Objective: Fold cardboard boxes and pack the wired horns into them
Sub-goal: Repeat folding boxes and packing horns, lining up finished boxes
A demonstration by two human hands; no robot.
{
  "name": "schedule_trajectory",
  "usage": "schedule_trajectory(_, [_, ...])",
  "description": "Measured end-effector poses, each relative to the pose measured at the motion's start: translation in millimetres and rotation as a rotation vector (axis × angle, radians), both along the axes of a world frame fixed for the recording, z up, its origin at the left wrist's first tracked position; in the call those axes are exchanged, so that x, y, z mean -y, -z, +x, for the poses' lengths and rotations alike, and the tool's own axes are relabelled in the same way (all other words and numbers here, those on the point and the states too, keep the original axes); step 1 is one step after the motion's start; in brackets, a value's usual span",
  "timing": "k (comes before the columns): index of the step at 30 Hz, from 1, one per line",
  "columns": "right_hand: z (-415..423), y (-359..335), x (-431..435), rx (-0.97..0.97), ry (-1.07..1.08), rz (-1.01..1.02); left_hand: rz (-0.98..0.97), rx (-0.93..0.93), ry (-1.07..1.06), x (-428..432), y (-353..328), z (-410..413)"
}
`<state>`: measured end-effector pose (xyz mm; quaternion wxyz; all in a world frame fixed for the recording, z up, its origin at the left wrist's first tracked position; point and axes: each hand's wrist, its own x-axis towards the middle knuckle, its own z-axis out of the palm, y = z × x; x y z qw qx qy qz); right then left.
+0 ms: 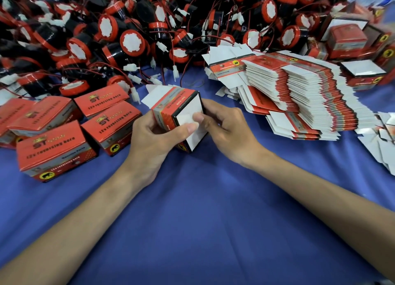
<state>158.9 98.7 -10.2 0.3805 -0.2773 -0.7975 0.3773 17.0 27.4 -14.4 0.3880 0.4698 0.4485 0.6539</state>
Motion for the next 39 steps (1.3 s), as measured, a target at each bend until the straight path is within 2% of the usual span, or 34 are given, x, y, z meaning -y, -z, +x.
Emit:
schedule_trajectory(5, [1.7,-1.4,-0.2,0.000,-0.070,-0.100,0.008,0.009,0.026,0.5,-2.7,-3.8])
schedule_trajectory(8, [3.1,-2.1,0.0,0.005,-0.142,-0.255,0.003,-0.111,-0.030,1.6,-3.0,-2.4])
schedule_trajectory(10, [3.1,-0.8,3.1,0.008,-0.181,-0.269,0.033,-0.374,-0.162,1.5,-2.3,-1.2])
schedule_trajectory(13, [-2.4,2.1,9.3,0.063,-0.141,-0.128,0.224,-1.010,-0.412,-0.9,2.8,-9.9])
schedule_trajectory(14, [-4.5,3.9,10.0,0.096,-0.106,-0.058,0.293,-1.143,-0.425,-1.2,3.5,-12.0])
schedule_trajectory(16, [-7.2,6.7,9.9,0.148,-0.033,0.049,0.413,-1.296,-0.438,-1.5,3.4,-14.9])
schedule_trajectory(19, [-7.4,3.6,7.6,0.097,-0.022,-0.015,0.475,-1.353,-0.528,-2.3,4.5,-16.3])
schedule_trajectory(22, [-3.0,-0.2,-2.8,0.115,-0.048,-0.127,0.475,-1.461,-0.511,-4.8,7.0,-22.1])
schedule_trajectory(26, [-8.8,-12.0,-32.1,-0.095,0.187,-0.295,0.393,-1.613,-0.409,-9.0,8.9,-25.3])
schedule_trajectory(29, [-36.1,-22.3,-67.7,0.111,0.283,-0.131,0.341,-1.603,-0.425,-11.7,9.0,-25.6])
schedule_trajectory(31, [-66.3,-27.3,-90.4,0.232,0.234,-0.050,0.328,-1.596,-0.449,-12.1,8.4,-25.0])
schedule_trajectory(34, [-108.5,-33.6,-115.1,0.290,0.164,-0.026,0.319,-1.548,-0.449,-10.4,6.5,-23.1])
schedule_trajectory(37, [-137.5,-12.8,-135.2,0.642,0.176,0.152,0.286,-1.447,-0.417,-9.4,4.7,-21.8])
schedule_trajectory(39, [-149.0,-2.9,-143.5,0.757,0.285,0.250,0.274,-1.381,-0.401,-8.9,4.0,-20.7])
